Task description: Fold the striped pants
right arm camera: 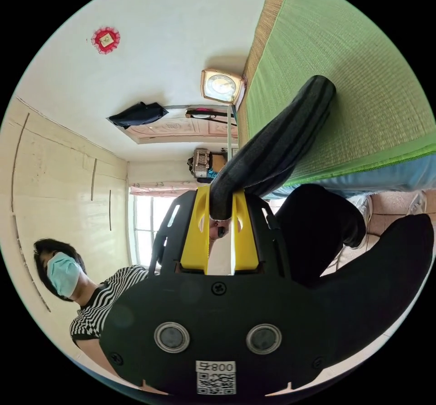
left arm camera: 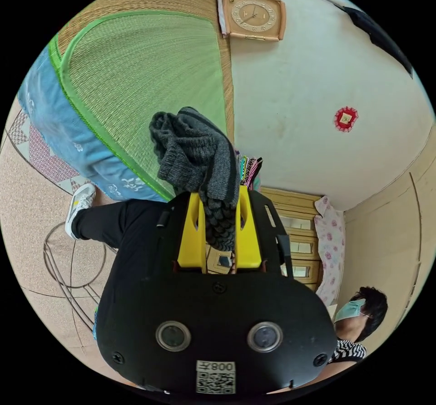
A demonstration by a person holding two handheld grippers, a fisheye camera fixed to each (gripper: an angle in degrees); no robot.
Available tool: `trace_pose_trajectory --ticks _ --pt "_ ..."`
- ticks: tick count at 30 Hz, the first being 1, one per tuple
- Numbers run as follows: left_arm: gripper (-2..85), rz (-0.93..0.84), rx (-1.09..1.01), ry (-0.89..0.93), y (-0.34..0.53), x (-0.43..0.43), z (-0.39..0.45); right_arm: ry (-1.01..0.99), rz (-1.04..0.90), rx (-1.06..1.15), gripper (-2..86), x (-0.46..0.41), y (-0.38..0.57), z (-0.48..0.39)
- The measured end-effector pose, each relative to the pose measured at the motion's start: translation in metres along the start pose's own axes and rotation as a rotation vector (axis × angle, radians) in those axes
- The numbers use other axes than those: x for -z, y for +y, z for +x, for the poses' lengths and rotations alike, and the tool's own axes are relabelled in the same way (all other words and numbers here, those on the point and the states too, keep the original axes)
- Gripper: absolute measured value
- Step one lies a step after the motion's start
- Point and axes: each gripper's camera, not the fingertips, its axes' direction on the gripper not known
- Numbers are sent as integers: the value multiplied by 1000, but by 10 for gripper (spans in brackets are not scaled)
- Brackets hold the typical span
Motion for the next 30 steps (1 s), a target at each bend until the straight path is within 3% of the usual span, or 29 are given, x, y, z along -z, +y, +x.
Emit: trace_pose_trajectory --ticks 14,25,30 --pt "107 -222 -226 49 -19 -304 94 17 252 214 67 179 36 -117" --pt "108 -499 -669 357 8 -682 298 196 634 652 67 418 89 -322" --pt "112 -664 -758 370 40 -849 317 285 795 652 69 495 134 -327"
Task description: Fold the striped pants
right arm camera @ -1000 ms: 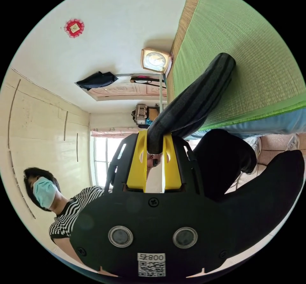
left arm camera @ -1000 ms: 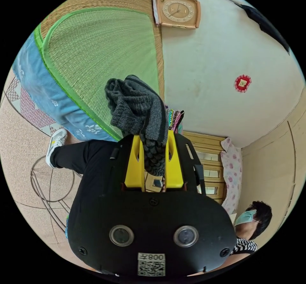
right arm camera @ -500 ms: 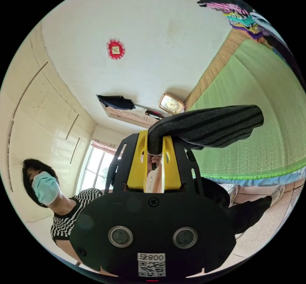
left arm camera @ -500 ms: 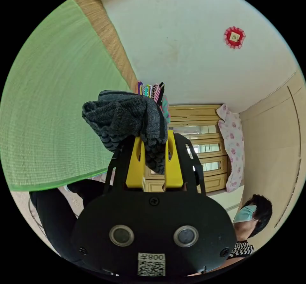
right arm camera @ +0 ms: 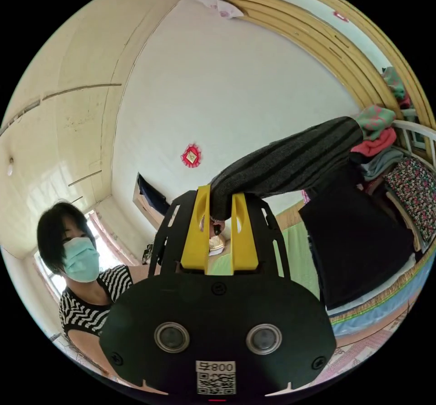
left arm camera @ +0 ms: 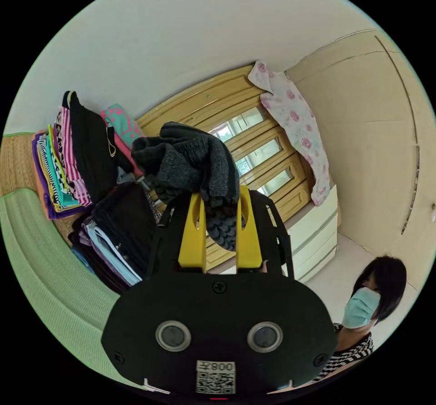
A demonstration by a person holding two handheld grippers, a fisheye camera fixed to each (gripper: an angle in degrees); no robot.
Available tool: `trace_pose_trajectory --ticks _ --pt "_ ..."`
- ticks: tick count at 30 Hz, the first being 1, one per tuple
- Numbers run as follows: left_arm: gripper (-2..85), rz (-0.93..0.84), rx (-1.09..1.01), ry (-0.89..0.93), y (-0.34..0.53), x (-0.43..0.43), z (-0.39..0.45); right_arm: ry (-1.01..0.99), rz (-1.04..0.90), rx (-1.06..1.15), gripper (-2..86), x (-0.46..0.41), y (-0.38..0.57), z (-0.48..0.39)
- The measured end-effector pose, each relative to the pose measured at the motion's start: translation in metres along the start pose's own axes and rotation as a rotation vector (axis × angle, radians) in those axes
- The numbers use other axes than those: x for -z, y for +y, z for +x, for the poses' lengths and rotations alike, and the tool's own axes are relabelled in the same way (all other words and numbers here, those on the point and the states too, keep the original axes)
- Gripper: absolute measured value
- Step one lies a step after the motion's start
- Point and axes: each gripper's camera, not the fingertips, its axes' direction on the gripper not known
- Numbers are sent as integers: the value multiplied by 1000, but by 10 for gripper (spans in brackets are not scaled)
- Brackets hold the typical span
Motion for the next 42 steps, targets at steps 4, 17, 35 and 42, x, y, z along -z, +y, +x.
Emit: trace_pose_trajectory --ticks 4,17,35,42 --pt "115 -199 123 -190 -6 -106 -105 122 15 -196 72 36 43 66" --pt "125 -360 143 -195 9 -214 -242 126 21 -376 81 55 123 103" --pt "53 -330 -323 -543 37 -294 -220 574 -32 82 2 29 -12 -78" --pt "4 -427 -422 -861 48 -342 -273 961 -460 197 1 -130 -98 -56"
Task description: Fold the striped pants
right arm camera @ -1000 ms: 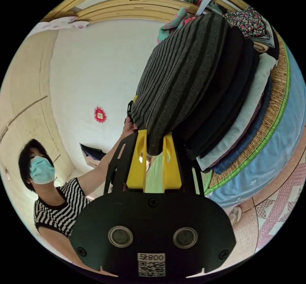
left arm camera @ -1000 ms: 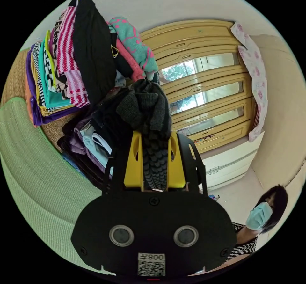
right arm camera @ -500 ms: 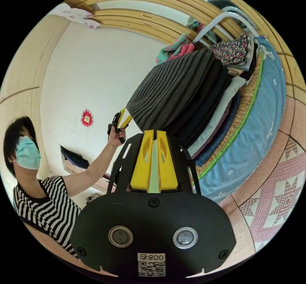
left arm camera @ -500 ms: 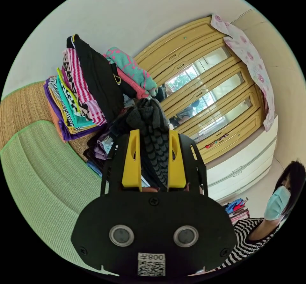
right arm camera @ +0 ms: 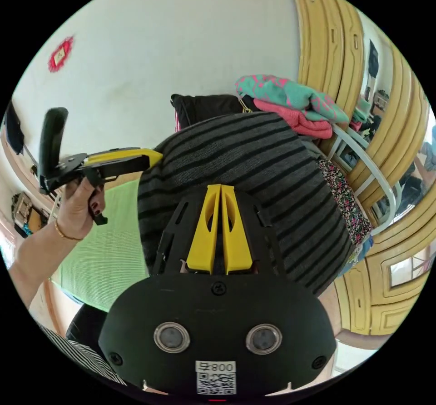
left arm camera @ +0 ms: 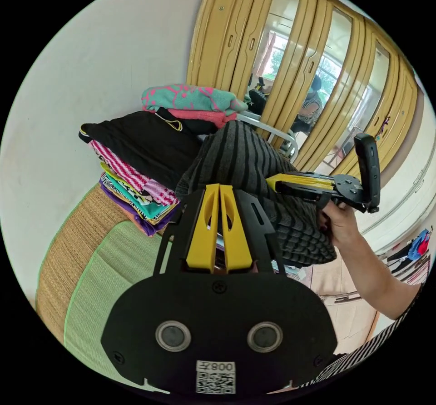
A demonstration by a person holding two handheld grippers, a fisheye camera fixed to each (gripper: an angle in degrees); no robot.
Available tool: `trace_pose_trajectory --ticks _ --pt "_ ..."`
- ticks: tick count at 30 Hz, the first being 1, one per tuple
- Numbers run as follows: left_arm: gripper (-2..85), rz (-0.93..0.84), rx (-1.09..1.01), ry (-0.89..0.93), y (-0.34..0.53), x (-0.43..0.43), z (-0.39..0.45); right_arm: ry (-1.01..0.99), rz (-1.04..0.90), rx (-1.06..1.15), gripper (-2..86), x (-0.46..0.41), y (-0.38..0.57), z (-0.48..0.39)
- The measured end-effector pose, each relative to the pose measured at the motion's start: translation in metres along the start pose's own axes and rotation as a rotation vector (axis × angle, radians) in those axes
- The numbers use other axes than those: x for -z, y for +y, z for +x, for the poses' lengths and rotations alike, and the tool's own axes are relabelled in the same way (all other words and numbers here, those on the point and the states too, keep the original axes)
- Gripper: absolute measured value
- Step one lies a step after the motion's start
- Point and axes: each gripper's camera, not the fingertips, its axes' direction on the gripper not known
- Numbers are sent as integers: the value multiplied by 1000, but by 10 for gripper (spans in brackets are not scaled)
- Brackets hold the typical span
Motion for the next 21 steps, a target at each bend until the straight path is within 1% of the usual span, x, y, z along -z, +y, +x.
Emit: trace_pose_trajectory --ticks 2,4,7,12,14,19,21 --pt "2 -22 25 -53 3 -15 -9 5 41 -13 1 -3 -8 -10" --pt "0 -20 34 -101 11 -29 -21 -27 27 -25 1 -2 -21 -20" --pt "0 -5 82 -70 23 -40 -40 4 31 0 1 6 -28 -38" --pt "0 5 89 -24 33 -47 -52 20 77 4 1 28 -26 -46" --pt "0 49 124 34 39 -44 -60 20 81 2 1 37 -27 -46" --pt "0 199 274 355 84 -34 -94 25 110 -5 1 65 -29 -44" --pt "0 215 294 419 112 -35 -102 12 124 -8 1 75 -29 -41"
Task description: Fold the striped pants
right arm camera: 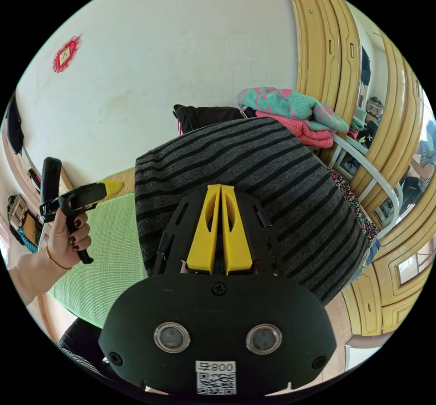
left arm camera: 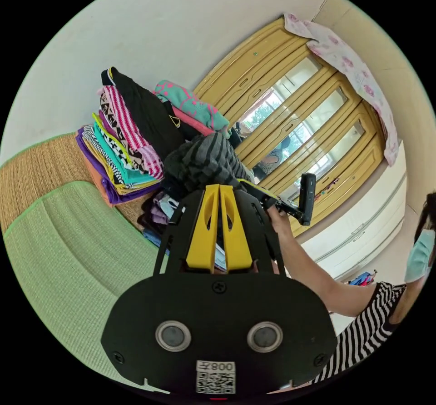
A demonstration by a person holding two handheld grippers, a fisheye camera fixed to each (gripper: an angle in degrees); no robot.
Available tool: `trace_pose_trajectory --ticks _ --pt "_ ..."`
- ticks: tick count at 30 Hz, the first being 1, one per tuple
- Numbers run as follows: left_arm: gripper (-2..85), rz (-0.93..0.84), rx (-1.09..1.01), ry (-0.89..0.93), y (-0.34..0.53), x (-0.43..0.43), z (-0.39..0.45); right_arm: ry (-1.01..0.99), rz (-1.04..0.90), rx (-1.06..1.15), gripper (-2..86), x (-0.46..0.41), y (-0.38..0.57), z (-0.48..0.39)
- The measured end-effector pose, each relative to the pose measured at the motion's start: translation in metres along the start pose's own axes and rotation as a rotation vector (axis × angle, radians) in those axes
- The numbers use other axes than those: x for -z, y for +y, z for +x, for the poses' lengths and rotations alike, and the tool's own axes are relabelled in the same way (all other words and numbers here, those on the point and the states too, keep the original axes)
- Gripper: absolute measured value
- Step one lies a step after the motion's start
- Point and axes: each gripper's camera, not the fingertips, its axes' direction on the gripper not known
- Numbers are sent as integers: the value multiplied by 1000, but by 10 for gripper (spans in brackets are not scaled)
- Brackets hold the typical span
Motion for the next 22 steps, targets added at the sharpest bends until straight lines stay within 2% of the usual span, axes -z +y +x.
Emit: trace_pose_trajectory --ticks 2,7,10,15,19,22 --pt "0 -49 11 7 25 3 -15 -23 24 -8 1 11 0 4" --pt "1 -392 28 -103 102 -21 -67 -114 106 -50 1 48 2 25" --pt "1 -555 19 -111 132 -39 -85 -162 193 -62 3 79 4 43" --pt "1 -687 -27 -151 161 -58 -93 -121 307 -151 11 127 1 94" --pt "1 -781 -59 -212 175 -70 -95 52 255 -262 44 135 -18 148" --pt "1 -797 5 -231 175 -72 -96 80 135 -314 72 117 -42 186"
